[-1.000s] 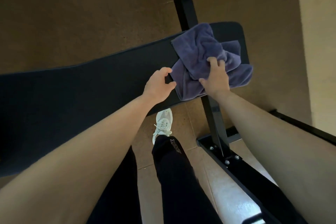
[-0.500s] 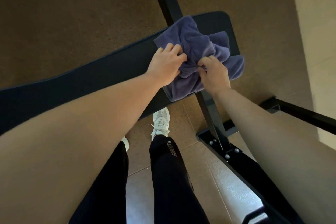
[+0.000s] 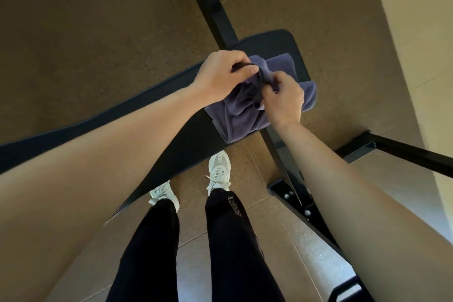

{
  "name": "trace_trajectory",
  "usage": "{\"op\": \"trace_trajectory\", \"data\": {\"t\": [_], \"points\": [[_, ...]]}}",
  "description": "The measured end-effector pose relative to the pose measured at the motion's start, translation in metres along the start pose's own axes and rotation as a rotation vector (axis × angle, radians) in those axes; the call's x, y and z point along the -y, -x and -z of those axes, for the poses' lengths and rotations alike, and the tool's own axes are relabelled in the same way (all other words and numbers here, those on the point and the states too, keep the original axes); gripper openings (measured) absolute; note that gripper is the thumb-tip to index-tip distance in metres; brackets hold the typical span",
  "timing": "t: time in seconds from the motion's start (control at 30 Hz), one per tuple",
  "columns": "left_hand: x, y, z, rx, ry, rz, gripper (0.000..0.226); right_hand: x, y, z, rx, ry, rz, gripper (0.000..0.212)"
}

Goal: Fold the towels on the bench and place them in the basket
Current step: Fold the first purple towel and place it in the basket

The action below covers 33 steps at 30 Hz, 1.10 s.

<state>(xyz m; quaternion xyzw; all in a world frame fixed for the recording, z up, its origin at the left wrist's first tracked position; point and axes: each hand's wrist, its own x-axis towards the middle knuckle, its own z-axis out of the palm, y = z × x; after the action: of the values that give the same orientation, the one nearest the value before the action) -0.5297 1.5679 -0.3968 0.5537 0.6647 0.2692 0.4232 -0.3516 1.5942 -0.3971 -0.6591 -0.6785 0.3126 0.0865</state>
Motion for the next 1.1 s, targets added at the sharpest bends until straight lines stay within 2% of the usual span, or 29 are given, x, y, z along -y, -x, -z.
{"op": "trace_trajectory", "data": {"t": [0.17,0.33,0.43,0.53,0.63,0.77,0.87,0.97,1.1], "points": [[-0.017,0.025,0.039,0.040,0.146,0.068,0.033,0.026,0.002,0.024,-0.051,0.073,0.083,0.023],[-0.014,0.069,0.074,0.060,0.251,0.312,0.044,0.045,0.017,0.033,0.021,0.189,0.118,0.028],[-0.003,0.099,0.088,0.049,0.196,0.432,0.035,0.049,0.025,0.033,0.016,0.179,0.134,0.028],[0.012,0.127,0.096,0.028,0.040,0.503,0.025,0.050,0.032,0.028,-0.015,0.058,0.105,0.026],[0.010,0.150,0.090,-0.025,0.037,0.465,0.009,0.065,0.046,0.018,0.051,-0.036,0.210,0.018],[-0.011,0.156,0.068,-0.090,0.030,0.331,0.057,0.093,0.063,0.008,0.220,-0.195,0.318,0.014],[-0.021,0.158,0.055,-0.193,0.032,0.270,0.054,0.115,0.075,0.007,0.353,-0.319,0.345,0.011],[-0.017,0.170,0.060,-0.307,0.066,0.292,0.045,0.130,0.086,0.004,0.418,-0.299,0.405,0.012],[-0.002,0.199,0.079,-0.292,0.176,0.268,0.051,0.153,0.102,-0.011,0.504,-0.178,0.465,0.014]]}}
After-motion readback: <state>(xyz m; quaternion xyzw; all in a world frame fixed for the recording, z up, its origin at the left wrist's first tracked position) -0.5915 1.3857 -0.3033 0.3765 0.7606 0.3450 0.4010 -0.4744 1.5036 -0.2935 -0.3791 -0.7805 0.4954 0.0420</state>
